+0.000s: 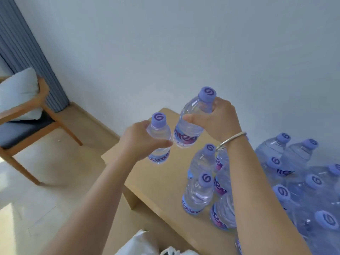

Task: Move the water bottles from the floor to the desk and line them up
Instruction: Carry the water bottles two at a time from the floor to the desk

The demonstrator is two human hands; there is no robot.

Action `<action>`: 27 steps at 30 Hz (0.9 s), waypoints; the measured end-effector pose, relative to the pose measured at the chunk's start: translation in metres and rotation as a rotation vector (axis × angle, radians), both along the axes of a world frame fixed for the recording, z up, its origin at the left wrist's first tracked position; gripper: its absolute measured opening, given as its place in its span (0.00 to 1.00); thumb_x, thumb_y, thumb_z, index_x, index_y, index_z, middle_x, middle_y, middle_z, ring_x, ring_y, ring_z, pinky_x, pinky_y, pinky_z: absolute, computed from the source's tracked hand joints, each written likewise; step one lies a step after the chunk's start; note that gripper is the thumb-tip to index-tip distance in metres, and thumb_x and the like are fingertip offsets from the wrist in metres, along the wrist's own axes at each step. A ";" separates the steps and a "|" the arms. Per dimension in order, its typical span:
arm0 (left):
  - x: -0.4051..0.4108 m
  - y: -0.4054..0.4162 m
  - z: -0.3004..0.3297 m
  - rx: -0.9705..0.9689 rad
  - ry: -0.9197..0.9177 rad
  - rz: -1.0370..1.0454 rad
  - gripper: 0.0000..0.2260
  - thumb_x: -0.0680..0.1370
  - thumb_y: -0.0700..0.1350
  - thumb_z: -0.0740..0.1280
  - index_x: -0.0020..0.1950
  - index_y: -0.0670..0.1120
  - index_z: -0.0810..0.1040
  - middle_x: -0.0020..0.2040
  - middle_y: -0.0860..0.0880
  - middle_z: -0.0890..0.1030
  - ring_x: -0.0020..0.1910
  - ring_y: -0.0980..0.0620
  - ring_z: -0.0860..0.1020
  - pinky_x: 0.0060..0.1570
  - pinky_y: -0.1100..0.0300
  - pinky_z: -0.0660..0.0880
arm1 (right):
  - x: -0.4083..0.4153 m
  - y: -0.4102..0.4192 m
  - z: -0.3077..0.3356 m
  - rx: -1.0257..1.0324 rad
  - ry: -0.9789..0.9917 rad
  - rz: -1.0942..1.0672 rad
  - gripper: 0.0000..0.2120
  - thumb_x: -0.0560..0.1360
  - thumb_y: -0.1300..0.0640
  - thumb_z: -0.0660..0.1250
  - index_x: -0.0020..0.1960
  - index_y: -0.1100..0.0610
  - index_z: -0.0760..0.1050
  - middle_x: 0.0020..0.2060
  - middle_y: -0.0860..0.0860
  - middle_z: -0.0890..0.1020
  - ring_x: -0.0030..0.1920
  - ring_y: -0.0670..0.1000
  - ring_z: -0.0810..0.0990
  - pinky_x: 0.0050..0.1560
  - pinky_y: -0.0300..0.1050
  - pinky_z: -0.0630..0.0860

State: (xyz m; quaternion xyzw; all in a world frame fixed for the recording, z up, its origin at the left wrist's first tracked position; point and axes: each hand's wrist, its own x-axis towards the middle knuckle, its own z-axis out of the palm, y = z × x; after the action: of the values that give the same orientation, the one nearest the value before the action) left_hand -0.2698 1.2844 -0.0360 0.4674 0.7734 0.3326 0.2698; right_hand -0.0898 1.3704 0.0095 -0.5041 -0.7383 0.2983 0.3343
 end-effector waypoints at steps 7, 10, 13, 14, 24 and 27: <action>0.015 0.098 -0.022 -0.128 -0.133 -0.342 0.16 0.64 0.52 0.76 0.48 0.51 0.76 0.38 0.54 0.77 0.33 0.58 0.74 0.26 0.70 0.68 | 0.007 0.073 -0.034 -0.141 -0.154 -0.344 0.19 0.63 0.51 0.76 0.47 0.58 0.73 0.42 0.52 0.78 0.43 0.55 0.77 0.42 0.44 0.73; 0.025 0.134 -0.038 -0.149 -0.188 -0.468 0.21 0.54 0.54 0.75 0.44 0.52 0.77 0.38 0.53 0.80 0.39 0.51 0.80 0.40 0.56 0.79 | 0.015 0.091 -0.048 -0.257 -0.222 -0.459 0.19 0.64 0.51 0.75 0.45 0.57 0.70 0.40 0.52 0.76 0.40 0.53 0.74 0.38 0.42 0.68; 0.032 0.160 -0.052 -0.212 -0.203 -0.607 0.20 0.56 0.51 0.77 0.45 0.52 0.78 0.38 0.55 0.80 0.38 0.53 0.79 0.41 0.54 0.78 | 0.022 0.103 -0.064 -0.380 -0.275 -0.527 0.21 0.62 0.50 0.77 0.46 0.57 0.70 0.40 0.51 0.76 0.40 0.53 0.75 0.38 0.43 0.69; 0.035 0.166 -0.055 -0.225 -0.205 -0.654 0.20 0.56 0.51 0.77 0.46 0.53 0.78 0.39 0.55 0.81 0.39 0.54 0.80 0.41 0.55 0.79 | 0.023 0.106 -0.069 -0.408 -0.287 -0.537 0.22 0.61 0.49 0.77 0.46 0.57 0.71 0.40 0.51 0.76 0.40 0.53 0.75 0.38 0.43 0.69; 0.047 0.183 -0.066 -0.293 -0.116 -0.937 0.20 0.61 0.47 0.76 0.50 0.57 0.76 0.43 0.55 0.82 0.44 0.54 0.80 0.46 0.55 0.79 | 0.020 0.113 -0.098 -0.536 -0.335 -0.611 0.14 0.64 0.50 0.72 0.42 0.58 0.76 0.36 0.50 0.79 0.35 0.49 0.75 0.32 0.42 0.71; 0.045 0.183 -0.065 -0.295 -0.094 -0.969 0.23 0.63 0.47 0.76 0.56 0.57 0.74 0.45 0.58 0.80 0.45 0.57 0.79 0.45 0.58 0.78 | 0.021 0.108 -0.091 -0.582 -0.290 -0.664 0.17 0.66 0.50 0.74 0.33 0.57 0.67 0.28 0.49 0.72 0.28 0.46 0.70 0.26 0.39 0.65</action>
State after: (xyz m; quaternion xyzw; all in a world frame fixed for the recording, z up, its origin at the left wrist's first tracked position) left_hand -0.2243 1.4675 -0.1011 0.7139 0.4935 0.0769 0.4907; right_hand -0.0692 1.4786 -0.0811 -0.8225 -0.4617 0.2965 0.1496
